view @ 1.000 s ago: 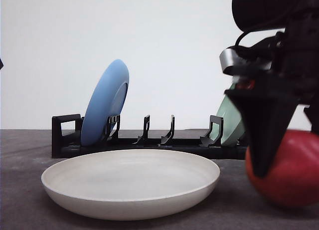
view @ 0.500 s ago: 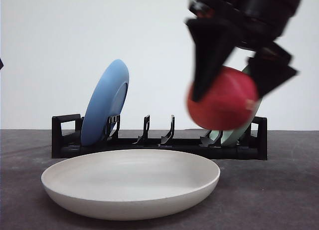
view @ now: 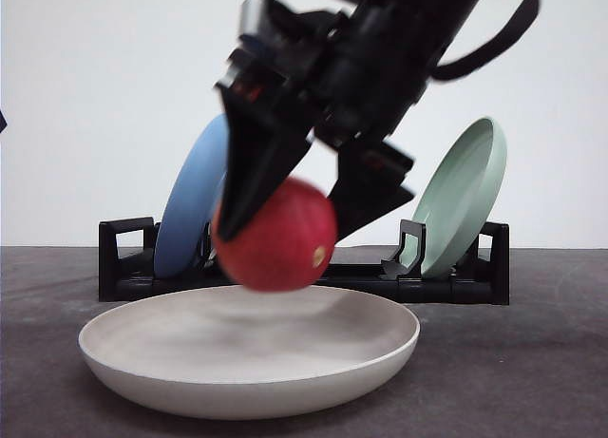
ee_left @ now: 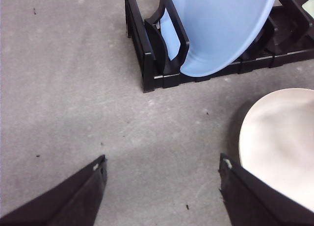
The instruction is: Place pomegranate in white plate
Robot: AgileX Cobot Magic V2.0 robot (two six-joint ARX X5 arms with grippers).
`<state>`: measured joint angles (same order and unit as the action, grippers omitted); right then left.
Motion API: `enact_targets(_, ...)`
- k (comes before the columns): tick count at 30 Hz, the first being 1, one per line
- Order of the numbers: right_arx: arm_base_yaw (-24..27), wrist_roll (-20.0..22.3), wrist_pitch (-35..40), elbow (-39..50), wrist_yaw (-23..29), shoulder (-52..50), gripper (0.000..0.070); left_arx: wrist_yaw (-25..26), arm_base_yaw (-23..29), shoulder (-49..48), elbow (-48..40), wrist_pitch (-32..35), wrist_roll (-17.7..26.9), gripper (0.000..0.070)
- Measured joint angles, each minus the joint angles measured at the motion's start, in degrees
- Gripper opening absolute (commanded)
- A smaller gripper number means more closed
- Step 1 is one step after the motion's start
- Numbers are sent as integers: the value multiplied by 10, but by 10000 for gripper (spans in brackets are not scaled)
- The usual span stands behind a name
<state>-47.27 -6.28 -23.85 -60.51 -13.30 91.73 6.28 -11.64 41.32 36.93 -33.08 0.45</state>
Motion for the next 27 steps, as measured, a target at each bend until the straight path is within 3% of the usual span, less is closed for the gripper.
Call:
enact_targets(17,-4,-1,10,0,13,56,489,0,0,0,0,7,0,435)
enact_targets(23,-6,-2,9,-1,13,58,638,0,0,0,0,7,0,435)
enact_targets(27,-7,-3,-6,-6,13,58,644,0,0,0,0,7,0,435)
